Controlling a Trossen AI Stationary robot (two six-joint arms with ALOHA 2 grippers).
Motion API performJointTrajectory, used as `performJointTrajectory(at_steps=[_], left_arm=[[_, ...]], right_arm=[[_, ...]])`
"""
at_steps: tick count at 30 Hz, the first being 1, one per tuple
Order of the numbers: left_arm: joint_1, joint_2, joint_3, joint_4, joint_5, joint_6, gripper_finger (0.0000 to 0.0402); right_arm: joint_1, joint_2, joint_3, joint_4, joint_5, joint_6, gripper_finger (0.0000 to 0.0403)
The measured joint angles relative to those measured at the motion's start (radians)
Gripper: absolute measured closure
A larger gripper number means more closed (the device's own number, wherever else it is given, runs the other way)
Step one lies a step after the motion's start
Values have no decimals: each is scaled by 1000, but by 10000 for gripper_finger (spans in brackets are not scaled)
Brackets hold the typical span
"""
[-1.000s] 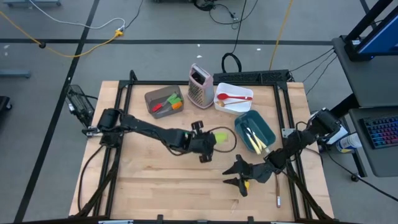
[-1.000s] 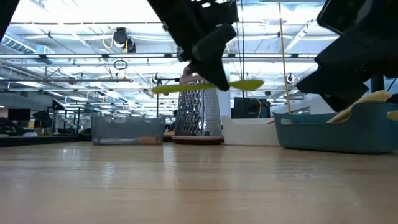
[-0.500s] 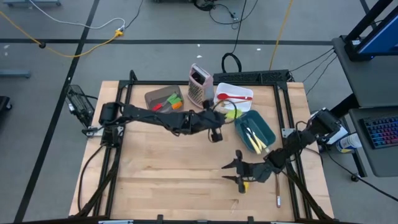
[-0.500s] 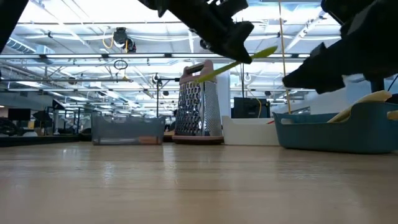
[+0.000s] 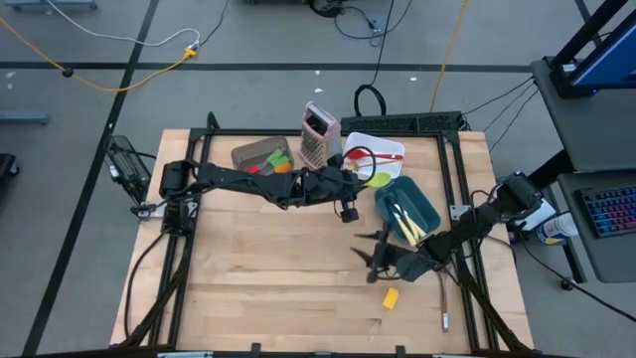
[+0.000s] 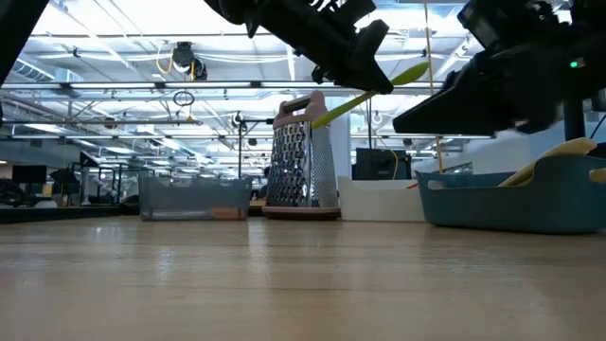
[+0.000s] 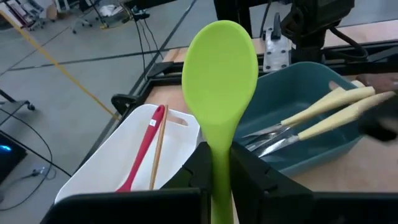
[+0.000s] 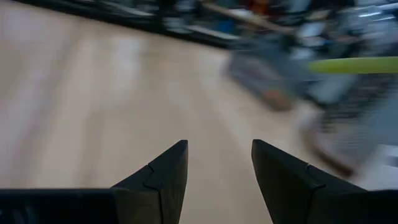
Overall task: Pick & Place Kitchen Items
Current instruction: Put the green serving spoon into the white bin
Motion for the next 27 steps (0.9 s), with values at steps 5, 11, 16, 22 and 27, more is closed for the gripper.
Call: performJointTrajectory(at_steps=[5,11,16,22,27], left_arm=[[-2,0,0,1,-1,-18,372],[-10,0,0,41,-1,-4,372],[-11,0,0,74,-1,8,371],[-22,0,0,145,-2,-16,371],[-36,-16,-1,147,0,-13,371]], right_arm=[[-12,0,0,45,310,-57,232],[-42,-15,0,189,441,-205,232],[-73,-55,0,236,398,-320,232],[-132,-91,0,236,394,-295,232],[-141,-112,-23,345,318,-385,235]])
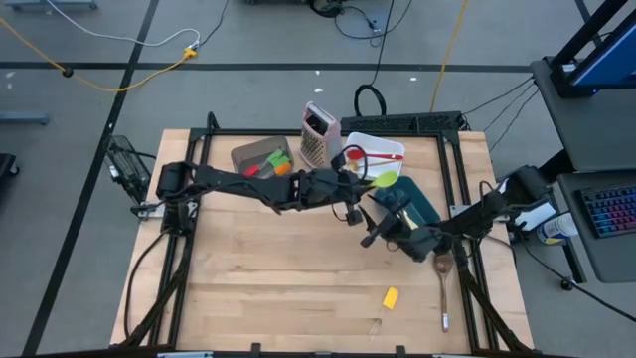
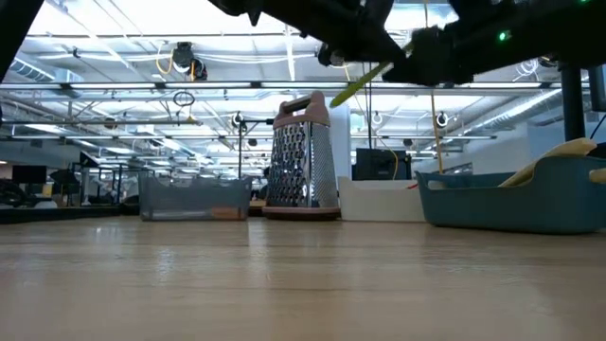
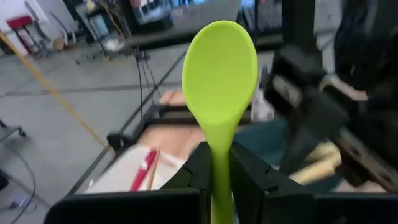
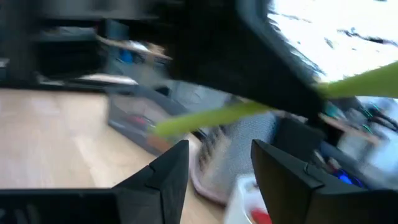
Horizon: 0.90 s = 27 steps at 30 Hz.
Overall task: Pick & Place Kitchen Items
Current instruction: Put the green serving spoon into the white bin
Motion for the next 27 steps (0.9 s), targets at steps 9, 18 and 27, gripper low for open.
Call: performJointTrajectory(at_steps=[9,18,27], left_arm=[[-49,-141,0,-118,11,24,371],[-78,-220,-18,-109,35,31,371],[-64,-217,-321,442,88,58,371]], right_arm=[[101,-186,-96,109,-57,-221,263],[84,-423,-317,222,-508,-155,258],[-136,-432,-420,277,-696,54,254]])
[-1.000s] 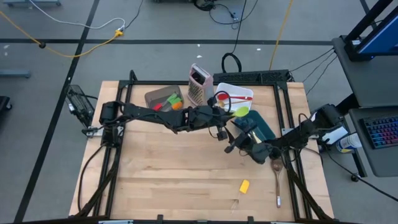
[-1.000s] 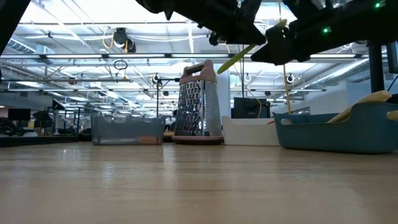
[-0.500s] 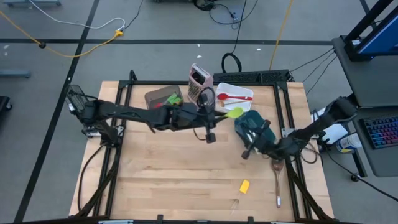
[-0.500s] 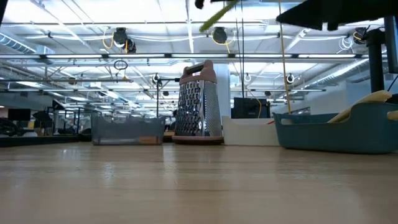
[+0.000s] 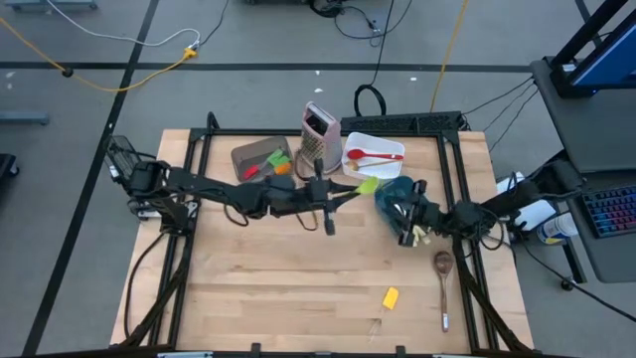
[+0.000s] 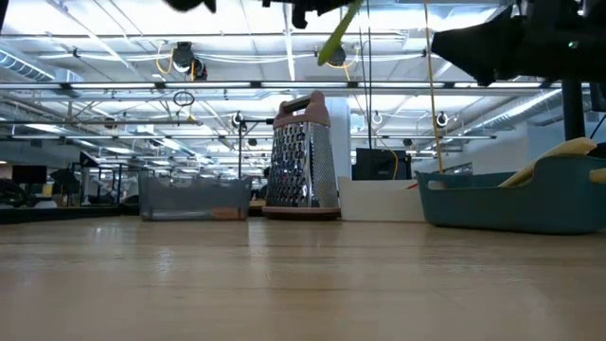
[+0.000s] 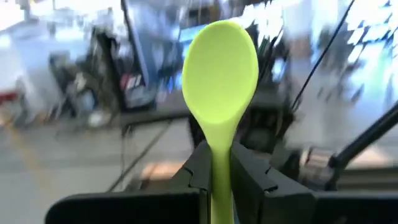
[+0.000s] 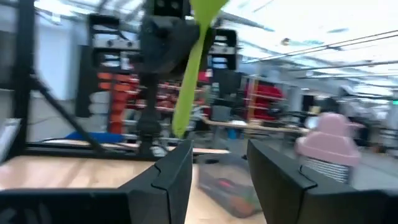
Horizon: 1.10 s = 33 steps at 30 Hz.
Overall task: Pick & Place Kitchen Items
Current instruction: Put the green serving spoon into the white bin
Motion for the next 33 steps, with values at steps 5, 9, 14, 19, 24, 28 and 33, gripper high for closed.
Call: performJointTrajectory(at_steps=[5,9,14,19,24,28,33], left_arm=[[31,1,-136,278,162,-69,371],[35,0,-150,298,173,-81,371],[28,4,-150,289,173,-63,371],[28,4,-150,284,173,-59,371],[27,4,-150,267,173,-59,371],[25,4,-150,259,173,-58,371],[25,4,-150,256,173,-57,371]], right_arm=[[-113,38,17,-7,-254,106,253],[-176,97,85,-22,-378,199,253],[-210,221,191,-32,-382,215,260],[-221,342,313,-34,-410,215,261],[-227,432,407,-39,-447,182,261],[-243,463,449,-37,-458,176,262],[-252,462,453,-43,-457,176,272]])
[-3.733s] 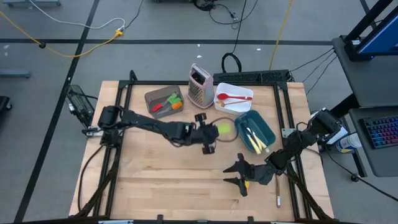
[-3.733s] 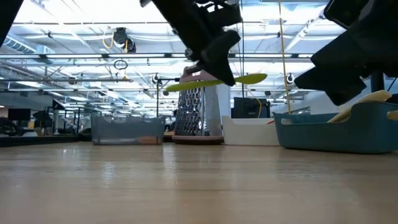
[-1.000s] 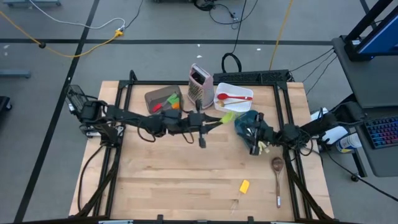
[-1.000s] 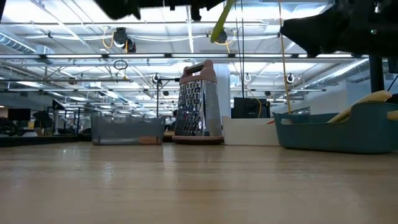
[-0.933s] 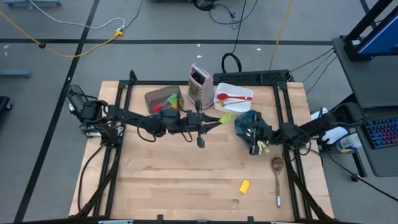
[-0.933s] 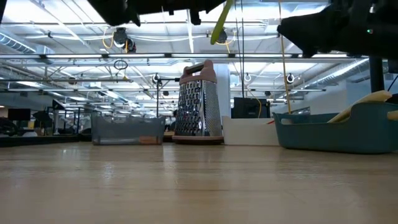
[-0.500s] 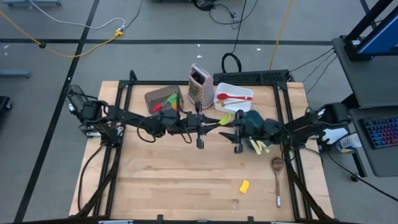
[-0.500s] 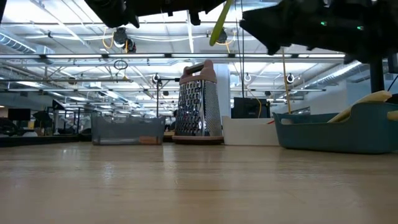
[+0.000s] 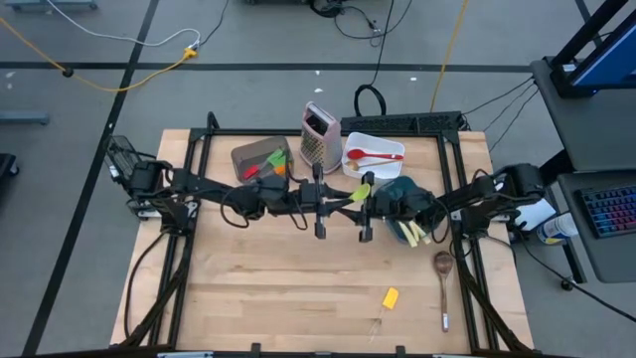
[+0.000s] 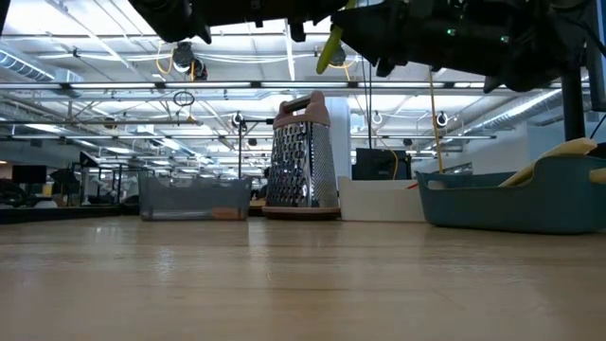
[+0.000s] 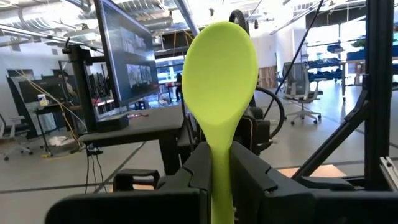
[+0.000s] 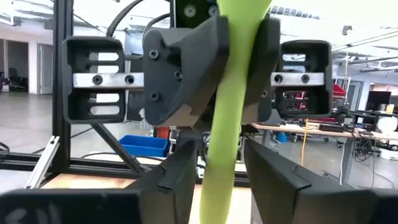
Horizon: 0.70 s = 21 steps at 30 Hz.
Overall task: Pick & Place Kitchen Items
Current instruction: Put the green serving spoon into the white bin
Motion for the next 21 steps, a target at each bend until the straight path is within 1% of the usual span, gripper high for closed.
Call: performJointTrajectory(at_steps=[2,6,7,10,12,15,18,21], left_arm=[[0,0,0,-3,0,0,371],[0,1,0,-32,0,3,371],[0,1,0,-36,0,4,371],[0,1,0,-59,0,22,371],[0,3,0,-73,-7,46,371],[1,3,0,-91,-60,59,371],[2,3,2,-127,-126,59,371],[3,2,3,-176,-184,53,371]], right_arm=[[0,0,0,-2,-1,-2,291],[0,0,0,-28,0,-6,352],[0,-2,-2,-30,0,-6,360],[1,-13,-25,-33,8,-22,359],[4,-35,-57,-47,59,-26,359],[13,-83,-108,-63,173,-50,359],[26,-148,-162,-74,281,-117,359],[42,-224,-201,-96,368,-234,359]])
